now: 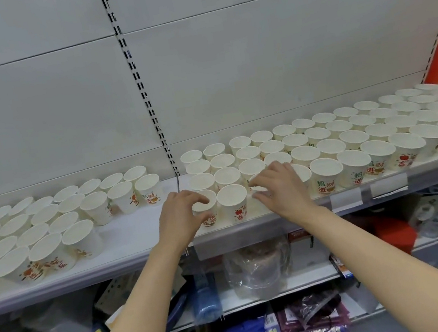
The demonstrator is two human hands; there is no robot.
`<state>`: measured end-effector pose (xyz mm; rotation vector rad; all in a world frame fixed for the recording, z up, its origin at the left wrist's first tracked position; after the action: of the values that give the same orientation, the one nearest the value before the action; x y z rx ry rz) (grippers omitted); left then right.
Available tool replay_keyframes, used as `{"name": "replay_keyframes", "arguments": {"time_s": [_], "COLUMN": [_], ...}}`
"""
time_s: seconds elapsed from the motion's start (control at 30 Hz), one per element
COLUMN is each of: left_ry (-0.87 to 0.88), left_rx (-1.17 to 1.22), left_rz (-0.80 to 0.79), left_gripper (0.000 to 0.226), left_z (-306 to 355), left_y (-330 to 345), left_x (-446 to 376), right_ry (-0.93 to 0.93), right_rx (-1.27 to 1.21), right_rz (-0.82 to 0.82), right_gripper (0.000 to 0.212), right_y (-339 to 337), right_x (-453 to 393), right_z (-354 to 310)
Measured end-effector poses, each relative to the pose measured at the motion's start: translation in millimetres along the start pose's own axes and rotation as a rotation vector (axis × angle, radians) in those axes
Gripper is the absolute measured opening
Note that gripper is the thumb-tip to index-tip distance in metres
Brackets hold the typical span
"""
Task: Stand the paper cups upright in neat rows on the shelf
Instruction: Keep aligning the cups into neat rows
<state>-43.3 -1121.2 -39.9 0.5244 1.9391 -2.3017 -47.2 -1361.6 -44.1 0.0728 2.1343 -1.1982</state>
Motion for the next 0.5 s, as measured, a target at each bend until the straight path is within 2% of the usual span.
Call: {"name": "replay_keyframes", "arguments": {"time_s": [0.1, 0.23, 0.4, 0.5], "left_ry": [0.004, -0.010, 0.000, 0.002], "left_rx": [-0.022, -0.028, -0.010, 0.023], "left_rz": [-0.022, -0.035, -0.028, -0.003], "left_gripper": [0.019, 0.010, 0.013, 0.022], "left_z": [4.8, 6.7, 7.0, 0.9], "left_y": [0.8, 3.1, 3.7, 1.1], "left_x": [-4.2, -7.9, -5.4, -0.8], "right_ry": [-0.085, -0.063, -0.071, -0.074], "right_rx": [0.000, 0.010, 0.030, 0.008], "right_rz": [-0.095, -0.156, -0.179, -0.156], "right_gripper": [0.021, 0.008, 0.005, 0.016], "right_y": [16.2, 28.1, 25.5, 25.1], "right_x": [-6.1, -11.2, -15.4, -15.4], "right_z": [-20.0, -24.8, -23.8, -25.0]}}
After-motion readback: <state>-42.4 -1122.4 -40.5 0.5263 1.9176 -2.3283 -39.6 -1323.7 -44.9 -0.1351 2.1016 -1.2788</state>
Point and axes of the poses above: each hand's wrist, its own x-axis away from the middle knuckle, its own y-axis out of the palm, z = x × y, the point moved 2 cm from there along -x, towards the middle knuckle, and after that the axes turned 14 degrees about -x, right-handed, at the moved point
